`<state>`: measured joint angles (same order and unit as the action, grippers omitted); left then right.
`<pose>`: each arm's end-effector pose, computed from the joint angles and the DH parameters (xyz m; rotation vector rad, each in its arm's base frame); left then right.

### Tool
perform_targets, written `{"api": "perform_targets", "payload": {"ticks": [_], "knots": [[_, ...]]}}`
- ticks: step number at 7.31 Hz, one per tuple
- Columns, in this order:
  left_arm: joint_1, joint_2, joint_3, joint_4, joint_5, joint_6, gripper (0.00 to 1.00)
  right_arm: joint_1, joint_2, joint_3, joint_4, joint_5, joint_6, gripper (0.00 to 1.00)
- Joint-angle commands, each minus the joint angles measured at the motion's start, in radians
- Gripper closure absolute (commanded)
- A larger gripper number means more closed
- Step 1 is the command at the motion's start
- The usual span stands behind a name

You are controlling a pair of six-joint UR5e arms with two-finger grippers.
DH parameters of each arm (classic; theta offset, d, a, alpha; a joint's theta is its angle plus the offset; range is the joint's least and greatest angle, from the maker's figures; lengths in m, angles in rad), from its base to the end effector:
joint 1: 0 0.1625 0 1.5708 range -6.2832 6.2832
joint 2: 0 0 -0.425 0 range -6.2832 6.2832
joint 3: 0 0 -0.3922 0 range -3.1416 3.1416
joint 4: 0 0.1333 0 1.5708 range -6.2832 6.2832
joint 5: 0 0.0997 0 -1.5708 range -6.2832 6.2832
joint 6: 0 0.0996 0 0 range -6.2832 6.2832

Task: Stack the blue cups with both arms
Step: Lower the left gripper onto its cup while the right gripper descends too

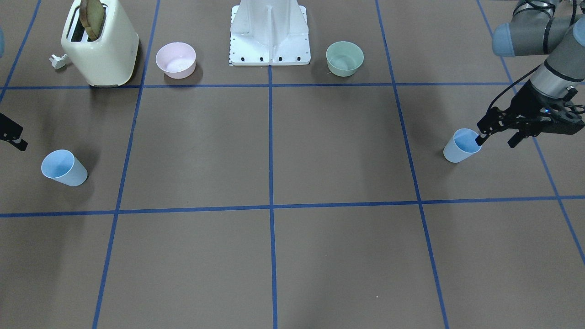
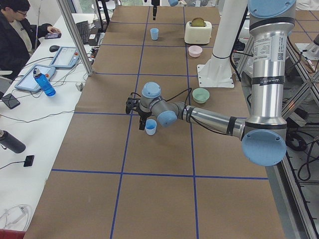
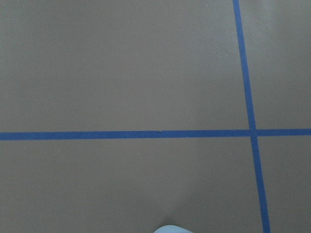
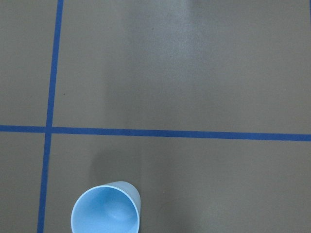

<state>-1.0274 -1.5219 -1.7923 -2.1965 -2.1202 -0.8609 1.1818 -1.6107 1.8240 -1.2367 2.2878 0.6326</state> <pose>0.1869 -0.4666 0.5075 0.2576 0.8972 -0.0749 -0.1233 -0.4796 0.5164 0.1149 -0.8640 0.0318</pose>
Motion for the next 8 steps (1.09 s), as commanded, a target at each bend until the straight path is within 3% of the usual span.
{"api": "perform_targets", "payload": {"ticks": [1,6,7,8], "knots": [[0.070,0.017,0.010,0.000,0.066,0.002,0.02,-0.008,-0.005,-0.002,0.008,-0.001,0.010,0.00],[0.105,0.031,0.039,0.000,0.078,0.019,0.02,-0.031,-0.009,-0.022,0.008,-0.005,0.006,0.00],[0.113,0.031,0.040,0.000,0.078,0.017,0.09,-0.031,-0.009,-0.023,0.008,-0.005,0.006,0.00],[0.127,0.031,0.042,0.000,0.080,0.017,0.25,-0.031,-0.009,-0.023,0.008,-0.005,0.006,0.00]]}}
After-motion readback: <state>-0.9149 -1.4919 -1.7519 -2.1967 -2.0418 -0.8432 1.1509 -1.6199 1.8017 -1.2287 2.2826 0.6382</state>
